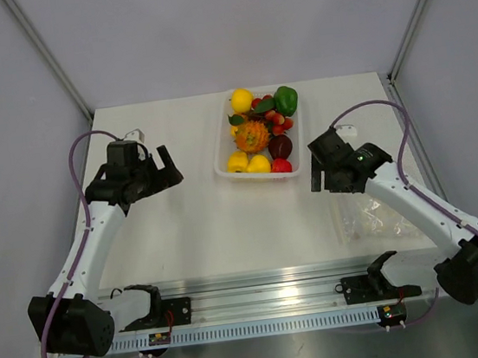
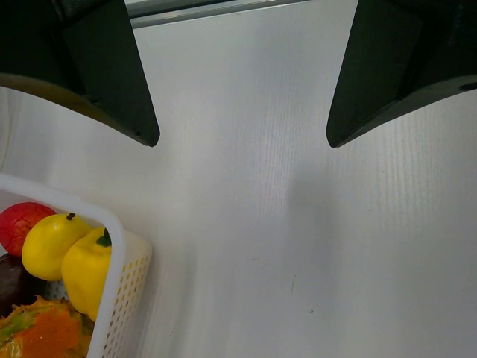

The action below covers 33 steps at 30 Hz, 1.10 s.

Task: Place the food in the zip-top bag and seal the zipper
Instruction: Pick up the zipper food storage bag at the center of the board.

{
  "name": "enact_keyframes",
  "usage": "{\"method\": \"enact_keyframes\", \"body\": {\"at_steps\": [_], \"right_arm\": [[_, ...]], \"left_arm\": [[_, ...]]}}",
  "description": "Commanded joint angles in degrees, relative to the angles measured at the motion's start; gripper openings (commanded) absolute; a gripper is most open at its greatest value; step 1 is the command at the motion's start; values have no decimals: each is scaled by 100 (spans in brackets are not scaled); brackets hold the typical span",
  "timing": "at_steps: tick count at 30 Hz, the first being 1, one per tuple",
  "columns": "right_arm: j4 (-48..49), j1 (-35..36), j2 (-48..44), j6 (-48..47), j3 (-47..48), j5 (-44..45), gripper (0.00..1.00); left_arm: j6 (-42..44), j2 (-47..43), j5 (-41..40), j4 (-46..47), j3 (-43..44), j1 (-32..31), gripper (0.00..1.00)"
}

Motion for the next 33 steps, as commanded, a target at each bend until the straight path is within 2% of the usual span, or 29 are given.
{"method": "enact_keyframes", "body": {"at_steps": [1,2,12,14,15,17,18,22,28,33], "right_arm": [[-301,295,177,143,-67,237,93],[-257,331,256,100,-103,123,88],[-133,498,2100,-24,-86,456,84],[-72,498,2295,-32,-50,457,82],[-37,507,2453,-23,11,474,79],[-98,516,2577,38,90,640,73],[-115,507,2682,38,160,676,67],[-352,498,3051,178,336,895,57],[-748,507,3219,495,424,1309,56],[-836,498,3219,556,415,1300,47]], "left_arm": [[33,23,204,167,187,-63,99],[15,32,212,184,178,-72,99],[76,67,204,202,143,-221,99],[103,58,177,193,134,-222,99],[111,58,168,185,134,-222,99],[111,58,151,185,134,-222,99],[129,67,159,193,134,-222,99],[173,120,133,167,178,-222,99],[217,120,89,176,169,-222,99],[217,216,151,211,169,-222,99]]}}
